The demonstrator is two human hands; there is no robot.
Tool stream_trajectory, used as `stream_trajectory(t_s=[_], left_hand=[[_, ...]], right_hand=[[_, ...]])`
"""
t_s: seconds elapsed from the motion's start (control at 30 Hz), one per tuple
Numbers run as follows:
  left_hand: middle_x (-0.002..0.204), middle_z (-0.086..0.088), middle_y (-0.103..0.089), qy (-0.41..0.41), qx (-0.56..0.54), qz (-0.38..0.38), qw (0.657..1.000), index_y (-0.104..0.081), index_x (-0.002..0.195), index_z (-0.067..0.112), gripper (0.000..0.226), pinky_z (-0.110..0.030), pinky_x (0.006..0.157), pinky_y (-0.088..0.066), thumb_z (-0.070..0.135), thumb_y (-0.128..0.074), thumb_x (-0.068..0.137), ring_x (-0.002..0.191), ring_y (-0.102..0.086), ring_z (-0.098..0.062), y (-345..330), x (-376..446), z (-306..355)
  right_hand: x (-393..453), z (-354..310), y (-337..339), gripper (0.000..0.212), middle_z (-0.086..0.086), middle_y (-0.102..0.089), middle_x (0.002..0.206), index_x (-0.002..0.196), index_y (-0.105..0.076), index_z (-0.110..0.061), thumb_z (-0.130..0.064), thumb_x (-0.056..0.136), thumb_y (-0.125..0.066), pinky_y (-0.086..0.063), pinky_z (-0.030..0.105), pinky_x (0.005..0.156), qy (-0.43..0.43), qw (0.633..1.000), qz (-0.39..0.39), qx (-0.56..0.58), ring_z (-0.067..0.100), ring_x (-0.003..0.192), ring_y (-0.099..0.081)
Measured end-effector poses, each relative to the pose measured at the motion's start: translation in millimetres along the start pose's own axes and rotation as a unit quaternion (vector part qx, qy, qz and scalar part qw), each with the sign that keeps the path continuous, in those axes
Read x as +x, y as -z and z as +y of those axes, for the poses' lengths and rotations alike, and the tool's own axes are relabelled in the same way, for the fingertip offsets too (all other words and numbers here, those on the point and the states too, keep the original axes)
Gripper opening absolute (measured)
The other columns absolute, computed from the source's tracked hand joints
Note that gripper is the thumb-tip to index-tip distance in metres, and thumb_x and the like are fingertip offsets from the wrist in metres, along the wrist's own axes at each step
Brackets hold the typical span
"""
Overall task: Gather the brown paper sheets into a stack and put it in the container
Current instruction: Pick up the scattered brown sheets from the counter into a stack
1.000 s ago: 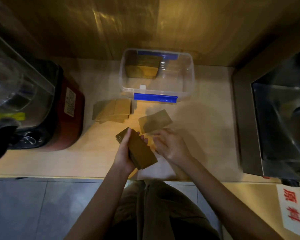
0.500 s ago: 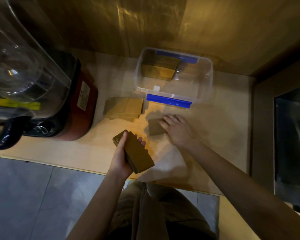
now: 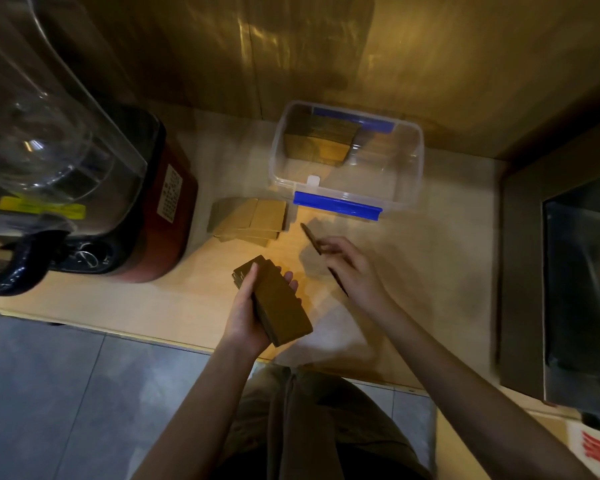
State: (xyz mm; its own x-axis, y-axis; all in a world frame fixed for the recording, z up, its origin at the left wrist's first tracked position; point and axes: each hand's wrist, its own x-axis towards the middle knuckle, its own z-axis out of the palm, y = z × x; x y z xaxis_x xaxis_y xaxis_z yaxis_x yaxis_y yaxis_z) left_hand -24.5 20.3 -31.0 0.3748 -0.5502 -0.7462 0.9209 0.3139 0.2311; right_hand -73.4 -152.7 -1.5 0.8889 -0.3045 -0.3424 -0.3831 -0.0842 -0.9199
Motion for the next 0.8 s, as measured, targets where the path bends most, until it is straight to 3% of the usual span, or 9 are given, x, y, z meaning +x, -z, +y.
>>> stream_trajectory(t_s=[0.03, 0.1, 0.2, 0.33, 0.43, 0.57, 0.67, 0.73, 0.8], left_hand=[[0.095, -0.005, -0.073, -0.001, 0.001, -0.003, 1.000, -0.062, 0.108, 0.017, 0.056, -0.039, 0.083, -0.049, 0.052, -0.066, 0.064, 0.087, -0.068, -0.019, -1.7, -0.3, -0.5], [0.095, -0.005, -0.072, -0.009, 0.002, -0.019, 1.000, -0.061, 0.109, 0.017, 0.058, -0.039, 0.085, -0.049, 0.053, -0.066, 0.064, 0.087, -0.067, -0.019, -5.5, -1.6, -1.6], [0.093, -0.007, -0.074, -0.009, 0.035, -0.035, 0.999, -0.069, 0.100, 0.020, 0.054, -0.041, 0.078, -0.055, 0.057, -0.066, 0.062, 0.083, -0.070, -0.023, -9.0, -4.9, -3.5], [0.099, -0.008, -0.074, -0.005, 0.079, -0.021, 0.997, -0.068, 0.104, 0.024, 0.058, -0.037, 0.070, -0.055, 0.062, -0.064, 0.059, 0.091, -0.070, -0.024, -10.9, -8.3, -6.1], [0.097, -0.006, -0.075, -0.011, 0.076, -0.044, 0.996, -0.071, 0.099, 0.023, 0.053, -0.034, 0.068, -0.057, 0.061, -0.060, 0.063, 0.090, -0.070, -0.021, -13.5, -11.3, -8.2], [0.094, -0.004, -0.075, -0.003, 0.080, -0.053, 0.995, -0.073, 0.094, 0.022, 0.051, -0.033, 0.070, -0.056, 0.058, -0.064, 0.060, 0.088, -0.070, -0.018, -15.0, -13.7, -10.8], [0.094, 0.000, -0.075, -0.005, 0.091, -0.075, 0.993, -0.074, 0.090, 0.022, 0.033, -0.031, 0.074, -0.055, 0.043, -0.062, 0.068, 0.088, -0.069, -0.015, -18.5, -14.8, -11.9], [0.088, 0.001, -0.075, -0.009, 0.093, -0.090, 0.992, -0.073, 0.086, 0.020, 0.026, -0.029, 0.073, -0.055, 0.030, -0.054, 0.073, 0.083, -0.069, -0.014, -20.3, -15.2, -11.6], [0.082, 0.000, -0.074, -0.015, 0.082, -0.101, 0.991, -0.072, 0.084, 0.017, 0.027, -0.029, 0.070, -0.056, 0.022, -0.046, 0.075, 0.079, -0.069, -0.015, -22.1, -15.0, -11.4]], right_hand=[[-5.6, -7.4, -3.5, 0.016, -0.002, -0.062, 0.095, 0.095, -0.060, -0.026, -0.019, 0.093, -0.046, -0.049, 0.015, 0.071, -0.038, 0.997, 0.009, 0.067, 0.003, 0.085, -0.061], [-15.8, -13.3, -9.2, 0.023, -0.009, -0.069, 0.074, 0.088, -0.060, -0.028, -0.028, 0.096, -0.038, -0.049, 0.020, 0.062, -0.105, 0.985, 0.023, 0.136, -0.004, 0.065, -0.064], [-29.9, -11.0, -19.1, 0.029, -0.007, -0.070, 0.079, 0.095, -0.062, -0.023, -0.032, 0.097, -0.034, -0.051, 0.017, 0.067, -0.105, 0.977, 0.025, 0.181, 0.004, 0.074, -0.065], [-38.5, -6.2, -33.8, 0.031, 0.000, -0.055, 0.072, 0.081, -0.060, -0.009, -0.023, 0.097, -0.038, -0.036, 0.009, 0.056, -0.053, 0.993, 0.093, 0.053, -0.004, 0.063, -0.049], [-43.6, -4.3, -43.4, 0.028, -0.005, -0.053, 0.066, 0.072, -0.055, -0.022, -0.022, 0.096, -0.039, -0.036, 0.010, 0.052, -0.039, 0.991, 0.129, -0.003, -0.004, 0.058, -0.050], [-47.1, 1.3, -54.4, 0.026, 0.002, -0.058, 0.079, 0.087, -0.057, -0.016, -0.026, 0.097, -0.036, -0.038, 0.022, 0.062, -0.025, 0.972, 0.158, -0.171, 0.014, 0.074, -0.053], [-49.8, 3.5, -61.4, 0.027, 0.009, -0.062, 0.092, 0.097, -0.058, -0.011, -0.025, 0.097, -0.035, -0.040, 0.030, 0.073, 0.024, 0.937, 0.182, -0.296, 0.021, 0.085, -0.054], [-52.4, 2.8, -62.4, 0.025, 0.008, -0.062, 0.094, 0.099, -0.057, -0.011, -0.026, 0.096, -0.038, -0.042, 0.033, 0.075, 0.035, 0.928, 0.190, -0.318, 0.022, 0.085, -0.055], [-55.1, 3.1, -60.1, 0.022, 0.003, -0.060, 0.091, 0.101, -0.054, -0.017, -0.035, 0.093, -0.042, -0.045, 0.030, 0.070, 0.003, 0.944, 0.203, -0.258, 0.017, 0.082, -0.056]])
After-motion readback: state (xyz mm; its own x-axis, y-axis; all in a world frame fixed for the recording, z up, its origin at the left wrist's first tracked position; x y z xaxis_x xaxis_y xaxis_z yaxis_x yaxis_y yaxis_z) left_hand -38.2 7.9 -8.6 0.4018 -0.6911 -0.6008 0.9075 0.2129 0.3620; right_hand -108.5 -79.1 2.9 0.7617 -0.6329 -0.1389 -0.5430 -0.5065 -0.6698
